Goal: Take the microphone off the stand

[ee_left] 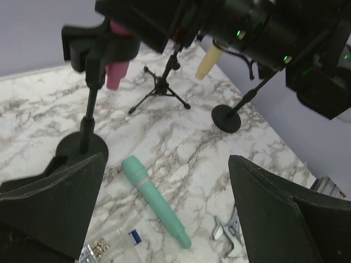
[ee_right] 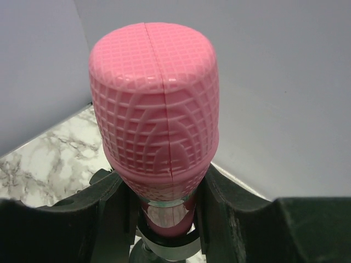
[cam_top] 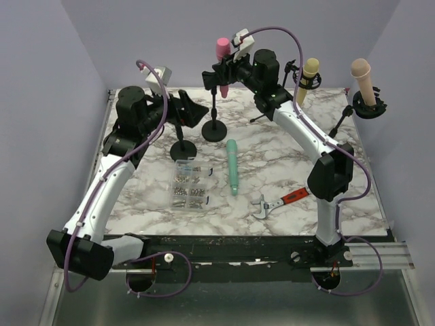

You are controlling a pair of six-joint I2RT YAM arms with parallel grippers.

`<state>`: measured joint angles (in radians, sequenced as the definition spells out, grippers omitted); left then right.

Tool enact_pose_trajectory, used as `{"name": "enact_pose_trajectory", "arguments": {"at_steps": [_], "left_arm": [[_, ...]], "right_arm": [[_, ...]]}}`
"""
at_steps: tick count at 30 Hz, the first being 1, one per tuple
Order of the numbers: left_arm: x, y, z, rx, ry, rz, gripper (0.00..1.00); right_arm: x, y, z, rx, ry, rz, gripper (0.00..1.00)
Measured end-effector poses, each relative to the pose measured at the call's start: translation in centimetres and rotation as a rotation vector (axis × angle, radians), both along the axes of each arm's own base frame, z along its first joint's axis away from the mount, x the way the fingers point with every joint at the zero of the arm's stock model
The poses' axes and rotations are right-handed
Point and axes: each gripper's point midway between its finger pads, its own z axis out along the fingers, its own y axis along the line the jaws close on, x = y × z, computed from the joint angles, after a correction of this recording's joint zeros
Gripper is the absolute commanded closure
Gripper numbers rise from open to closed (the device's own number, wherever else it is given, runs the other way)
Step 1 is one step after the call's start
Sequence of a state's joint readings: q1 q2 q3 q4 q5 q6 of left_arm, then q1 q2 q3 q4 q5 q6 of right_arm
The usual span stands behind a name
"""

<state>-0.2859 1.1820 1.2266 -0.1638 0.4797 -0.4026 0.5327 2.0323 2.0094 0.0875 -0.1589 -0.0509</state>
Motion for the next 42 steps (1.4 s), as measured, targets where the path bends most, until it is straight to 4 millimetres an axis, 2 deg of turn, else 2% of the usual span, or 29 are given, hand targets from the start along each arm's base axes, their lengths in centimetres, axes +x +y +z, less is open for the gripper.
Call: {"name": "enact_pose_trajectory", "arguments": {"at_steps": [5, 9, 13, 16, 18, 23, 29, 31, 34, 36, 38, 41, 42], "left_arm": [[2.6, -0.7, 4.3, -0.023, -0.081, 0.003, 0.02], [5.6, -1.1, 5.7, 0.004, -0.139, 0.015, 0.01], [8.5, -1.1, 5.1, 0.061, -0.174, 0.021, 0.01], [10.5, -0.8, 3.9, 0.114, -0.197, 0.0, 0.01], [12.0, -0.6, 2.4, 0.166, -0.208, -0.016, 0.02], [13.9, -0.7, -0.5, 0.262, -0.216, -0.07, 0.02], [15.4, -2.1, -1.6, 0.296, -0.23, -0.174, 0.03], [15.8, -2.5, -1.9, 0.297, -0.231, -0.196, 0.06], [16.2, -2.8, -2.7, 0.302, -0.221, -0.213, 0.19], [16.5, -2.8, -3.4, 0.311, -0.211, -0.218, 0.32], [16.6, -3.0, -4.0, 0.319, -0.2, -0.22, 0.57], [16.6, -3.0, -4.4, 0.334, -0.192, -0.213, 1.0], [16.7, -3.0, -4.3, 0.335, -0.195, -0.21, 1.0]], "right_arm": [[-0.5, 0.3, -0.2, -0.002, 0.013, 0.057, 0.99], [-0.8, 0.6, -0.1, -0.007, 0.017, 0.083, 0.99], [-1.0, 0.7, -0.1, -0.007, 0.025, 0.104, 0.99], [-1.2, 0.8, -0.2, -0.007, 0.037, 0.116, 0.99], [-1.2, 0.8, -0.3, -0.006, 0.043, 0.123, 0.99], [-1.1, 0.9, -0.4, -0.009, 0.049, 0.134, 0.99], [-1.1, 1.0, -0.4, -0.009, 0.05, 0.145, 0.99], [-1.1, 1.1, -0.4, -0.01, 0.05, 0.147, 0.99], [-1.0, 1.1, -0.4, -0.01, 0.05, 0.15, 0.99], [-1.0, 1.2, -0.3, -0.005, 0.054, 0.151, 0.99], [-1.0, 1.2, -0.3, -0.003, 0.059, 0.151, 0.99], [-0.9, 1.2, -0.4, 0.001, 0.069, 0.15, 0.99], [-1.0, 1.2, -0.3, 0.006, 0.075, 0.153, 0.99]]}}
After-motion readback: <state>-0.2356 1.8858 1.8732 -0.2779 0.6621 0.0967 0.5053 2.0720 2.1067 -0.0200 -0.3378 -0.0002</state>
